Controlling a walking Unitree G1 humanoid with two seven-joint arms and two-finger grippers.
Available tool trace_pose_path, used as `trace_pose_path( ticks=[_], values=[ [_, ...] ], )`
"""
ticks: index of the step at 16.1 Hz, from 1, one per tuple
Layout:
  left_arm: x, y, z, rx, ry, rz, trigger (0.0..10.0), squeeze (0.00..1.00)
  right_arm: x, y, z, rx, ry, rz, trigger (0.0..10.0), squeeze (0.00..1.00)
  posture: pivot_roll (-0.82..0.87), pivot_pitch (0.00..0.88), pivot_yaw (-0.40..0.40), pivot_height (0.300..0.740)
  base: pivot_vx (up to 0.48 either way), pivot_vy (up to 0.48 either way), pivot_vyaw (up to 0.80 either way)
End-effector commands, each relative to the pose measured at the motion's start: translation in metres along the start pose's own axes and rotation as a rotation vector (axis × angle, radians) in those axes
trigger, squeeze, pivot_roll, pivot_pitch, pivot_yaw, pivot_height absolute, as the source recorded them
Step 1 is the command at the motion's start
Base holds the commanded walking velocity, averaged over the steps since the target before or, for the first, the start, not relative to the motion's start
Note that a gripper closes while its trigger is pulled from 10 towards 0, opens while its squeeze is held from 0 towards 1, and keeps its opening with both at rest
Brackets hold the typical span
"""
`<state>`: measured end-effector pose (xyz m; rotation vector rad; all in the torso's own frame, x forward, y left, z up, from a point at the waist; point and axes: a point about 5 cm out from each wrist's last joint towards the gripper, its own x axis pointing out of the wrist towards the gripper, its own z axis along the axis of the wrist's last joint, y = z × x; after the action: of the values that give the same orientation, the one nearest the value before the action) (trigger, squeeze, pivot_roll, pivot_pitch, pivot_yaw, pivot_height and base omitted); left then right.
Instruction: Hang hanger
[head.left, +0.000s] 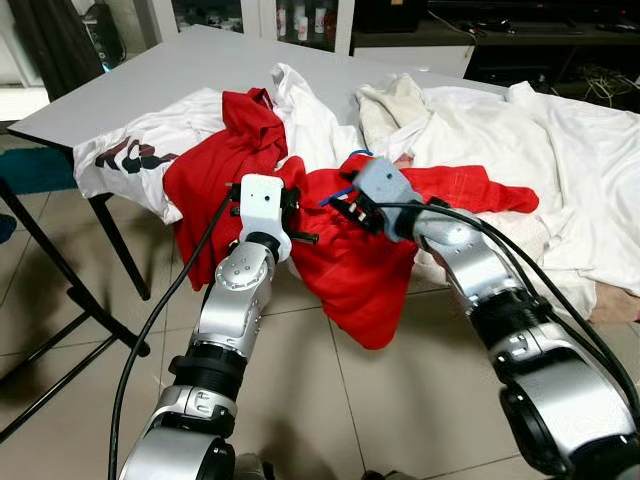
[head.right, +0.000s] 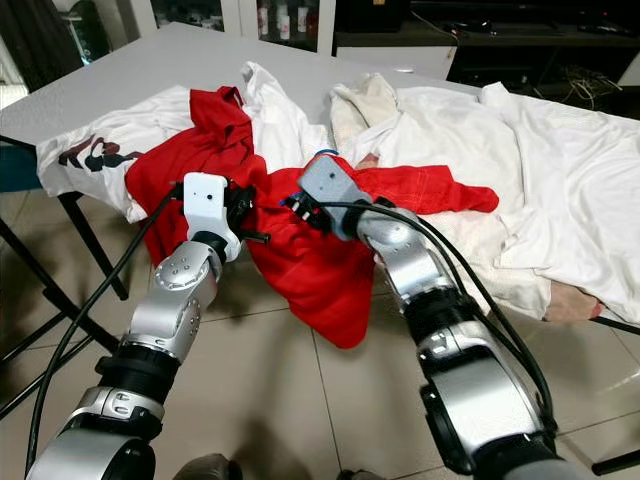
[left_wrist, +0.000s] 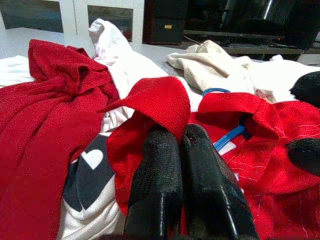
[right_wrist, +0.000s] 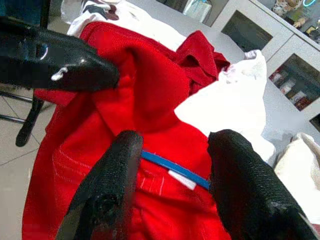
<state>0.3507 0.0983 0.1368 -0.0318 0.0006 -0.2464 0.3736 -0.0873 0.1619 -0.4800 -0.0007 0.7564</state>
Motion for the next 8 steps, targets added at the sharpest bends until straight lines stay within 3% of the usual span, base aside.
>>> trace_pose_path(
  ticks=[1,8],
  values=[
    [0.002,-0.002,0.002,-0.008,-0.002,-0.010,10.0,0.00,0.000,-0.005,0.001,0.023,-0.009,-0.029,10.0,0.00,0.09,0.000,-0.022,0.740,0.000,0.000,0.00],
    [-0.001,0.001,-0.001,-0.012,0.012,-0.004,10.0,0.00,-0.008,-0.010,-0.017,0.079,0.020,-0.095,10.0,0.00,0.09,0.002,-0.014,0.740,0.000,0.000,0.00]
  ],
)
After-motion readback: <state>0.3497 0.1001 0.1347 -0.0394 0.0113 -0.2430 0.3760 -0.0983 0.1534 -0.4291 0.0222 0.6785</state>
